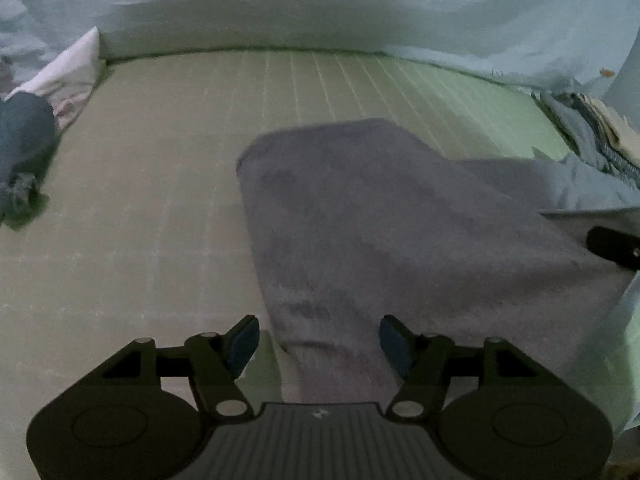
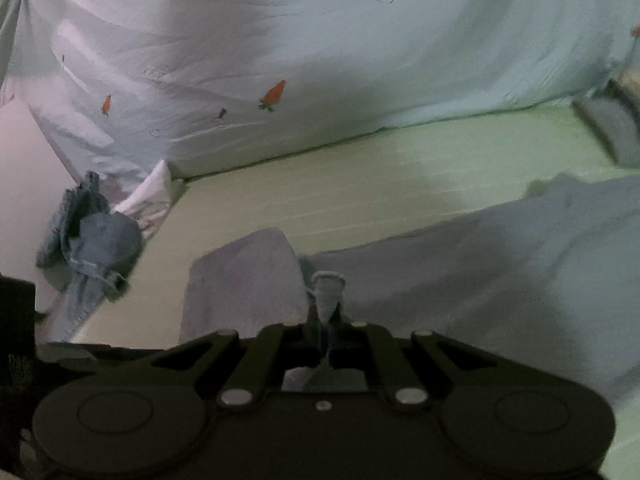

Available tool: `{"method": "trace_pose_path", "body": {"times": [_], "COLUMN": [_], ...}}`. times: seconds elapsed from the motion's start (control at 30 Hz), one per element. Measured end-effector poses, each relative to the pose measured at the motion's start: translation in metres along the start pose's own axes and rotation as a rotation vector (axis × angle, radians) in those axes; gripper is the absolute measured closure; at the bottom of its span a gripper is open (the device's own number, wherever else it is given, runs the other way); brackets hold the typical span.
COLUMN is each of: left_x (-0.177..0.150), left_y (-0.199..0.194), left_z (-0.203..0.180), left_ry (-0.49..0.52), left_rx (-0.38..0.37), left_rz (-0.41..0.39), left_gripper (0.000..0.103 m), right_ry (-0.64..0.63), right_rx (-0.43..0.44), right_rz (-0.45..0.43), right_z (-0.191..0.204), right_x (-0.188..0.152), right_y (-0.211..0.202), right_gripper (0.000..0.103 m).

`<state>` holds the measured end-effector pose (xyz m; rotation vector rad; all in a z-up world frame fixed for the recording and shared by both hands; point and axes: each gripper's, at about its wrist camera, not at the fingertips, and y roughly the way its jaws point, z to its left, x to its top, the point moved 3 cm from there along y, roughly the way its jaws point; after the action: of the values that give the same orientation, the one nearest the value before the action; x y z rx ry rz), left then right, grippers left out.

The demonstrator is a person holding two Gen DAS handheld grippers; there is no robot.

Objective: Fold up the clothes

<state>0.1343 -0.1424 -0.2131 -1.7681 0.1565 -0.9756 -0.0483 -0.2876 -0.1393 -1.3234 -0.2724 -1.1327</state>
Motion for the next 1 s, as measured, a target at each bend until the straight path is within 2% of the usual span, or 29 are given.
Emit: {"method": "trace_pose_path", "body": {"times": [0.13, 0.37, 0.43, 0.5, 0.63, 0.77, 0.87, 0.93, 1.0], "left_x": [-0.011, -0.018, -0.019, -0.019, -0.016, -0.007, 0.004, 0.013, 0.021], "left_y": [0.002, 0.002, 0.002, 0.002, 0.001, 0.001, 0.003, 0.005, 0.009], "left_z": [-0.008, -0.009, -0.007, -0.005, 0.0, 0.01, 0.019, 0.023, 0.026], "left_ry": [-0.024, -0.036, -0.044, -0.056, -0.078, -0.105, -0.11, -0.092, -0.066], "left_rx": [0.032, 0.108, 0.118, 0.124, 0.143, 0.167, 0.177, 0.177, 0.173], "left_rz": [0.022, 0.042, 0.05, 0.056, 0.065, 0.052, 0.043, 0.04, 0.039], "left_gripper": [0.034, 0.023, 0.019, 0.018, 0.017, 0.017, 0.017, 0.017, 0.017], "right_ry": [-0.011, 0.028, 0.034, 0.039, 0.064, 0.042, 0.054, 0.086, 0.119], "right_rx": [-0.003, -0.054, -0.071, -0.091, -0.111, -0.087, -0.027, 0.032, 0.086], "right_rz": [0.035, 0.23, 0.212, 0.177, 0.153, 0.155, 0.166, 0.172, 0.171], "right_z": [-0.017, -0.043, -0.046, -0.048, -0.054, -0.05, -0.043, -0.036, -0.03], "right_x": [-0.009, -0.034, -0.03, -0.023, -0.012, -0.002, 0.005, 0.011, 0.016], "right_y": [-0.009, 0.015, 0.015, 0.014, 0.023, 0.037, 0.055, 0.067, 0.079], "right_gripper": [0.1, 0.098, 0.094, 0.085, 0.084, 0.084, 0.084, 0.079, 0.065]}}
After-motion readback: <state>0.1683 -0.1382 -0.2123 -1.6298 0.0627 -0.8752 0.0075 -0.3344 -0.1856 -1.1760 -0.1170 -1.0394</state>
